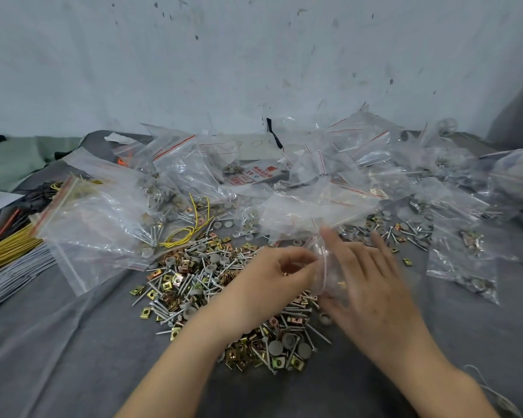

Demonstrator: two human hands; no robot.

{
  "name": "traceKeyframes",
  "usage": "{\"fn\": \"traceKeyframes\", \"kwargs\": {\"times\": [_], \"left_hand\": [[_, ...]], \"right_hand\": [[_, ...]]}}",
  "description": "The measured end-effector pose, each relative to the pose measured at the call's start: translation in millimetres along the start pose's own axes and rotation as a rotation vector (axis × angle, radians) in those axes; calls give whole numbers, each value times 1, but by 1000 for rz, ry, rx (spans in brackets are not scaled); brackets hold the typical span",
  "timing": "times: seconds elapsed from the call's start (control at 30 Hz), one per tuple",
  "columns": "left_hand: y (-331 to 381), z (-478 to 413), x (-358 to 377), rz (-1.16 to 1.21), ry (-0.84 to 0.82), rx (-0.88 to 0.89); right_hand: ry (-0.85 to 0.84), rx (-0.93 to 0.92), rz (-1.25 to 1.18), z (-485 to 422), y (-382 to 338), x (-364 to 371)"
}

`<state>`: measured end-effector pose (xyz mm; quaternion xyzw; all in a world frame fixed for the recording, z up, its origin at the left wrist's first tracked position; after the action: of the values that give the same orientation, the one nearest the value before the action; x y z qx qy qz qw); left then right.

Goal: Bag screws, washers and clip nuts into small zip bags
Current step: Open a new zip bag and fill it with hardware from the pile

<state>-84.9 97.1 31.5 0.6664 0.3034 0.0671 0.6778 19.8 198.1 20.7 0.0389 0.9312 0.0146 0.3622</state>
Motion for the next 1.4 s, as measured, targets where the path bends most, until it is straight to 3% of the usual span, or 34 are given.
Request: {"fn": "traceKeyframes", "kwargs": {"times": [0.1,0.17,0.4,0.63,0.8,0.93,1.17,1.27,1.4], "left_hand": [[0,-3,-6,-62,125,57],[0,-3,-4,-70,124,67],[-1,-1,11,-78,-153,21],[2,6,18,-128,-191,26],[-3,4,12,-312,-52,72],[-2,6,7,-221,-35,63],[-6,4,28,-539,46,164],[-3,3,23,-538,107,177],[-2,6,12,-477,59,162]], "right_hand": [[-91,1,12,4,3,3],[-113,-11,15,6,3,3],[-174,27,15,6,15,4],[-183,148,-38,13,26,1],[-213,195,-34,19,36,4],[-243,234,-84,21,45,8],[-183,275,-183,21,40,8],[-156,265,-128,20,40,8],[-160,226,-98,21,41,10]]}}
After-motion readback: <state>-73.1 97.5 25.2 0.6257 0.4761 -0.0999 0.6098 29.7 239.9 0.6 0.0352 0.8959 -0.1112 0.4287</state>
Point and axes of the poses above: each hand's wrist, its own z-axis away from the middle knuckle, its own x-axis out of the palm, y = z × x, the point moved 5 cm from there along -z, towards the middle knuckle, and after that the axes turned 3 degrees about -x, right-handed, at the moved point
